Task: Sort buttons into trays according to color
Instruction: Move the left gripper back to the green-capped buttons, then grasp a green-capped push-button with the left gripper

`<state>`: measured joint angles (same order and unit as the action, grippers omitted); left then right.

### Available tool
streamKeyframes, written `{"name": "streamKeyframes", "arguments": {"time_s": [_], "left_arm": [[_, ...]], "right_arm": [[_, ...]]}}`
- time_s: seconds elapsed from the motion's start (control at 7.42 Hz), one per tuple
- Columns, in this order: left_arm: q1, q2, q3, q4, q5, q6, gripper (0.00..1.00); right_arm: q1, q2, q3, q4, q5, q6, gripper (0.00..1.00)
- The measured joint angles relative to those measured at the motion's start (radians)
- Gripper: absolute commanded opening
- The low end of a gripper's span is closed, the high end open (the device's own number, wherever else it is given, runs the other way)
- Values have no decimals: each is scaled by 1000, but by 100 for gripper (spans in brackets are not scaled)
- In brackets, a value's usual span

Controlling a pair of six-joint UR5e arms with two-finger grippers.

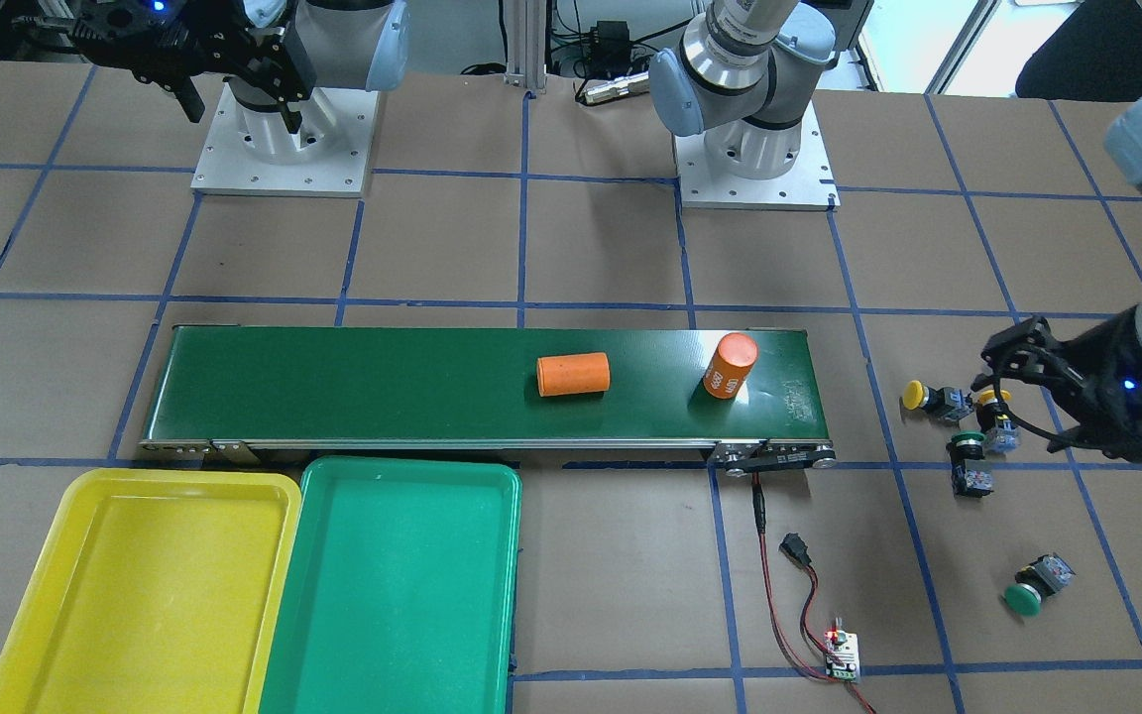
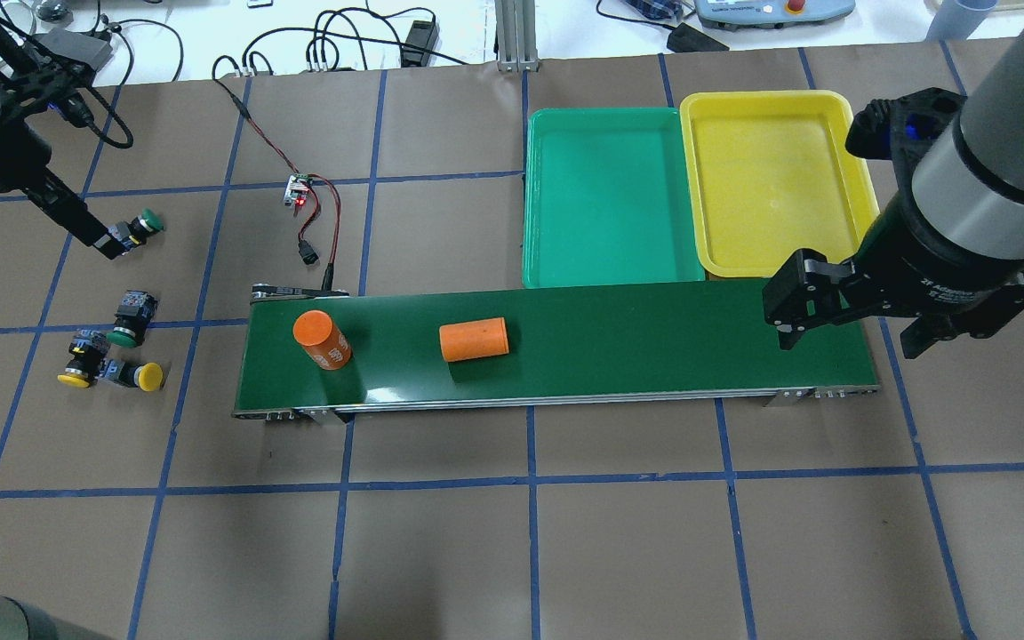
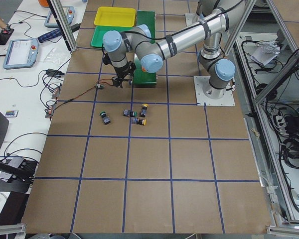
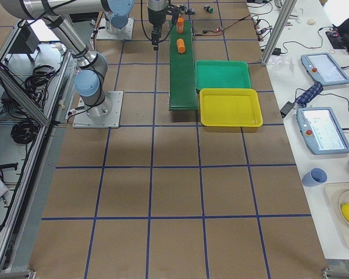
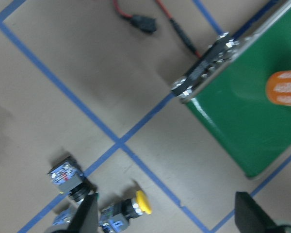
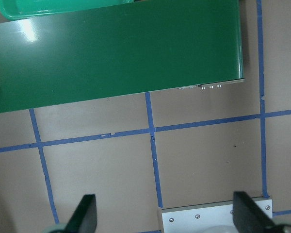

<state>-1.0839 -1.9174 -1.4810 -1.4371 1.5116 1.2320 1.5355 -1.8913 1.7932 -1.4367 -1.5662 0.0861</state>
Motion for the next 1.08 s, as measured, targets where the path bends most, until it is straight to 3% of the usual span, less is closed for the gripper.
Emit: {"name": "streamKeyframes", "arguments": {"time_s": [0.54, 1.08], "left_arm": [[68, -315, 282, 68, 6, 199, 100], [71, -444, 323, 94, -16, 204, 100]], "right_arm": [[-1, -1, 3, 1, -1, -10, 100], [-2, 0, 5, 0, -2, -11, 100]]}}
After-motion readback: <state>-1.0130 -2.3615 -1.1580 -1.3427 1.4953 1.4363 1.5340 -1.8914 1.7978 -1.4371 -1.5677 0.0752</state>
